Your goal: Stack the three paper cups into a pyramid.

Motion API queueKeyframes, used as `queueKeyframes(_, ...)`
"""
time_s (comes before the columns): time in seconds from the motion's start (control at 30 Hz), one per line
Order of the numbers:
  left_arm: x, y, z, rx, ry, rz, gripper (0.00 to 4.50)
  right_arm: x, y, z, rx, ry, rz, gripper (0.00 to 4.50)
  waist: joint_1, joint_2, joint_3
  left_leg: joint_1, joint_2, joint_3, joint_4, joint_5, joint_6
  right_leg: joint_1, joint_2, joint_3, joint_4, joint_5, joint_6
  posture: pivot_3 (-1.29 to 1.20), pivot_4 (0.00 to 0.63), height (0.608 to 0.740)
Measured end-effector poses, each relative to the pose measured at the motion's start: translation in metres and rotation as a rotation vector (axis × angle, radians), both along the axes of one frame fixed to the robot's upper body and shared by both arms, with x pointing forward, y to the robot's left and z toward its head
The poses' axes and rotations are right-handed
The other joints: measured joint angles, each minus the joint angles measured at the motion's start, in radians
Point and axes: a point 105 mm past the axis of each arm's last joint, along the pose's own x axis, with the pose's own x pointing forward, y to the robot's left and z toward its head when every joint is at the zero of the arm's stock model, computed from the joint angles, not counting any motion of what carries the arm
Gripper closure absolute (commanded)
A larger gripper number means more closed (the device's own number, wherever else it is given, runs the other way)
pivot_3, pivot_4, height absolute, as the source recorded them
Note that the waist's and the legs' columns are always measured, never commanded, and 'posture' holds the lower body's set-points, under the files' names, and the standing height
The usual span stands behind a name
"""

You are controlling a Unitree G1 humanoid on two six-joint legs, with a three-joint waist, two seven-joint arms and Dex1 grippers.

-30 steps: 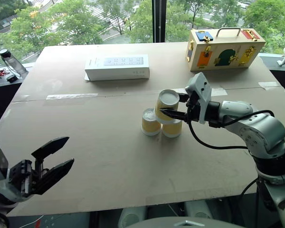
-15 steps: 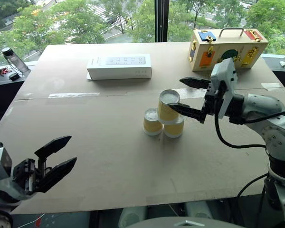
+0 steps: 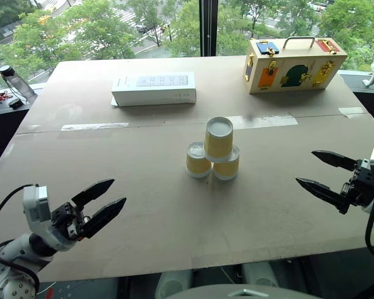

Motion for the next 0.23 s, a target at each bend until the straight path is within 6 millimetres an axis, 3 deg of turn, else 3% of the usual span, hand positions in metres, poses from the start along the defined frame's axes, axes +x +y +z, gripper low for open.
queueKeyframes(0.17,0.011,-0.006,-0.013,0.128,0.075,0.12,0.0,-0.019,-0.033,-0.039,-0.061,0.09,-0.082,0.03,0.002,0.0,0.0,0.001,0.001,0.0,0.0,0.0,0.0,0.0,0.0,0.0,0.0,0.0,0.0,0.0,0.15,0.74)
queueKeyframes(0.23,0.013,-0.01,-0.015,0.153,0.083,0.13,0.0,-0.022,-0.038,-0.043,-0.074,0.099,-0.091,0.03,0.0,0.0,0.0,0.001,0.001,0.001,0.0,0.0,0.0,0.0,0.0,0.001,0.001,0.0,0.0,0.0,0.15,0.74)
